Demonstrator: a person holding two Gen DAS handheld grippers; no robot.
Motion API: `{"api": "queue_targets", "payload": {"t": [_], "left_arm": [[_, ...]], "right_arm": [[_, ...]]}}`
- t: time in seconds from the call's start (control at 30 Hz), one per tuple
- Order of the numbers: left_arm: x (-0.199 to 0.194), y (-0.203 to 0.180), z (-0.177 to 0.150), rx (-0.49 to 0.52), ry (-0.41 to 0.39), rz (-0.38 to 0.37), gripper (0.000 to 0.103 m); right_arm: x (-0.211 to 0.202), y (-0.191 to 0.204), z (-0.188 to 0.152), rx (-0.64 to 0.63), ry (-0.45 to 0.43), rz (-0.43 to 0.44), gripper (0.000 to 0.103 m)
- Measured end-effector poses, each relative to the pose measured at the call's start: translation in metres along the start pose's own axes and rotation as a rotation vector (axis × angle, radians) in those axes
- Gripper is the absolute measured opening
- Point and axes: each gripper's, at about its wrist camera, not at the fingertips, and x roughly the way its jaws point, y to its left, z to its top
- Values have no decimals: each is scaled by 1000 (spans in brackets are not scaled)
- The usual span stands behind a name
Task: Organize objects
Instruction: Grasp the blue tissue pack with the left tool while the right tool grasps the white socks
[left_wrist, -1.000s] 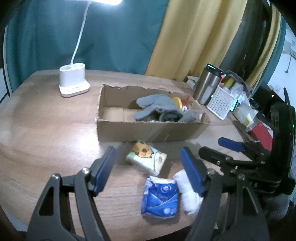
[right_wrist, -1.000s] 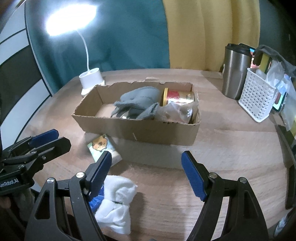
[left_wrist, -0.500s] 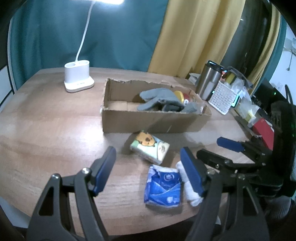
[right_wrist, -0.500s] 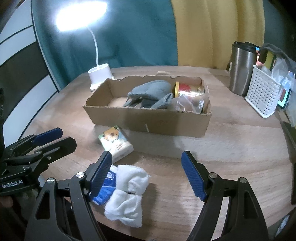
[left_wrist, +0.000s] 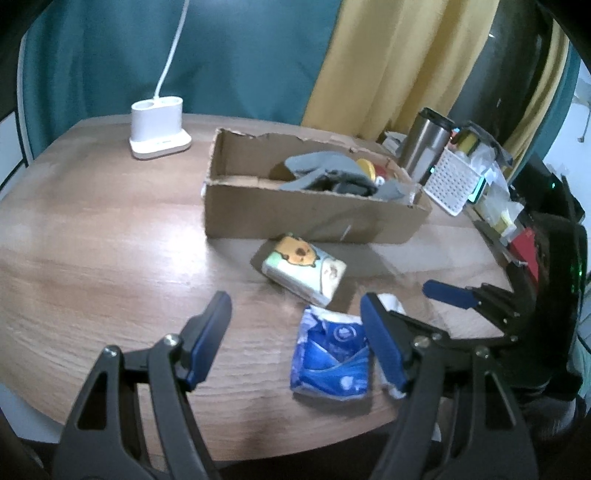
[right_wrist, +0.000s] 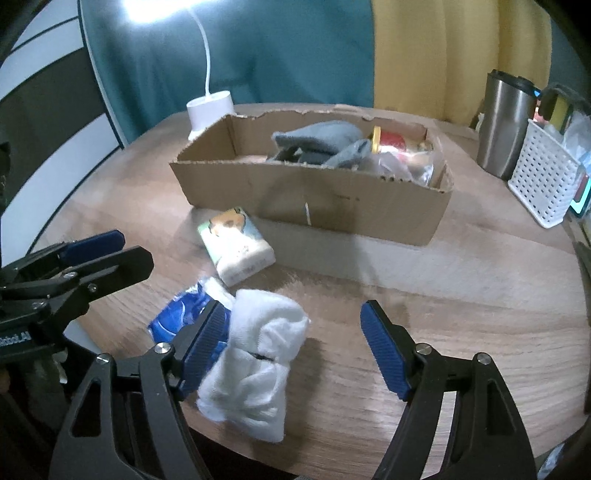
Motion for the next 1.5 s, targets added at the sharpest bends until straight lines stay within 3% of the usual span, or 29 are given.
{"api": "queue_targets", "payload": {"t": [0.13,0.23,0.43,0.77,0.8,0.87,1.0,1.13,1.37,1.5], "left_arm": [[8,-5,-4,14,29,-4,74],[14,-9,-6,23,48,-11,74],[22,-23,-7,59,76,-22,74],[45,-43,-15,134,160,-1,74],[46,-44,-16,142,166,1,74],[48,-46,-17,153,167,4,74],[55,-47,-22,193,187,29,74],[56,-47,-23,236,170,54,74],[57,-37,-23,254,148,74,72],[54,-33,-23,253,143,67,64]], "right_arm": [[3,-5,-4,7,9,-1,73],[5,-9,-7,5,17,0,56],[4,-22,-11,29,8,-1,50],[0,-44,-12,71,5,-25,50],[-1,-45,-12,78,0,-30,51],[-4,-49,-13,94,-10,-40,64],[-10,-50,-15,105,-19,-45,64],[-16,-49,-18,116,-28,-57,71],[-20,-52,-24,169,9,-60,71],[-17,-49,-29,196,33,-50,71]]}}
